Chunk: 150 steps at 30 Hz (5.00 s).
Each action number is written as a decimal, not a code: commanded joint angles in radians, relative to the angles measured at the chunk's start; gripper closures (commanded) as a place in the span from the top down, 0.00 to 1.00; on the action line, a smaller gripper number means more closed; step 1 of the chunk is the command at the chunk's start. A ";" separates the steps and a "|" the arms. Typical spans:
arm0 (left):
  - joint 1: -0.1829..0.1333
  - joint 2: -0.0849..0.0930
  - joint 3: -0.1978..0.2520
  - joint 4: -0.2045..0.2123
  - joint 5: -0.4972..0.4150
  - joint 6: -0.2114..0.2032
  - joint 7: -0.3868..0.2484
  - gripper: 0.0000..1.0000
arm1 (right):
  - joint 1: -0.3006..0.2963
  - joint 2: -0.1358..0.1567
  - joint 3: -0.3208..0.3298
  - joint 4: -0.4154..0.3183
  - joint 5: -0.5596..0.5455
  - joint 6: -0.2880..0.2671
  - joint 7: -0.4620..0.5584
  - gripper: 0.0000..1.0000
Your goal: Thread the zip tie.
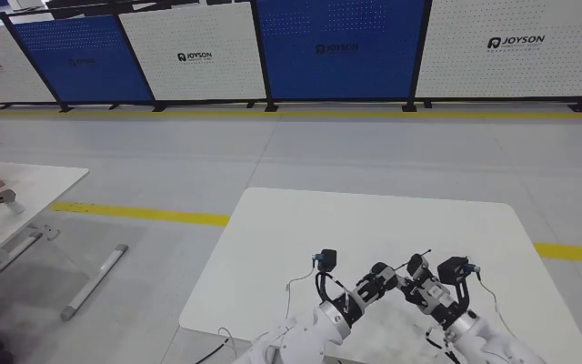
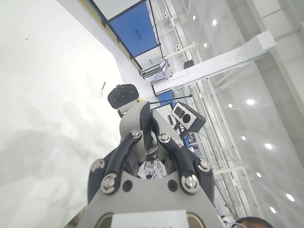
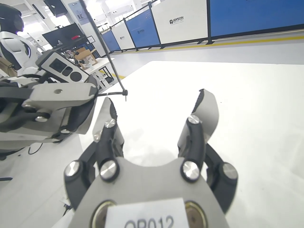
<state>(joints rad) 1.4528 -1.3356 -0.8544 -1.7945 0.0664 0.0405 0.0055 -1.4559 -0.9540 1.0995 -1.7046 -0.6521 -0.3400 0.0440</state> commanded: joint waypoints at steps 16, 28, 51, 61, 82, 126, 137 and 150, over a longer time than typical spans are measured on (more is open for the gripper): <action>-0.010 -0.007 0.017 0.018 0.010 0.007 0.014 0.00 | -0.003 0.003 -0.001 0.001 -0.005 0.000 -0.009 0.37; -0.012 -0.010 0.019 0.026 0.019 0.013 0.023 0.00 | -0.005 0.006 -0.002 -0.002 -0.003 0.000 -0.013 0.25; -0.014 -0.016 0.023 0.032 0.040 0.035 0.050 0.00 | 0.000 0.014 -0.014 -0.003 -0.016 0.000 -0.013 0.18; -0.018 -0.021 0.026 0.033 0.044 0.039 0.062 0.00 | 0.001 0.017 -0.016 -0.003 -0.016 0.000 0.001 0.25; -0.020 -0.026 0.030 0.041 0.058 0.045 0.056 0.00 | 0.010 0.022 -0.021 -0.003 0.006 0.000 -0.011 0.04; -0.006 -0.030 0.022 0.038 0.046 -0.042 0.039 0.00 | 0.027 0.035 -0.053 0.002 -0.019 0.000 -0.003 0.00; 0.011 -0.025 0.006 0.013 0.044 -0.083 0.031 0.00 | 0.040 0.029 -0.063 0.018 -0.076 0.000 0.023 0.00; 0.029 -0.018 -0.019 -0.010 0.042 -0.073 0.024 0.00 | 0.032 0.014 -0.045 0.022 -0.068 0.000 0.004 0.00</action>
<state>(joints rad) 1.4795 -1.3549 -0.8706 -1.8050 0.1035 -0.0458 0.0309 -1.4226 -0.9381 1.0504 -1.6827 -0.7374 -0.3400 0.0570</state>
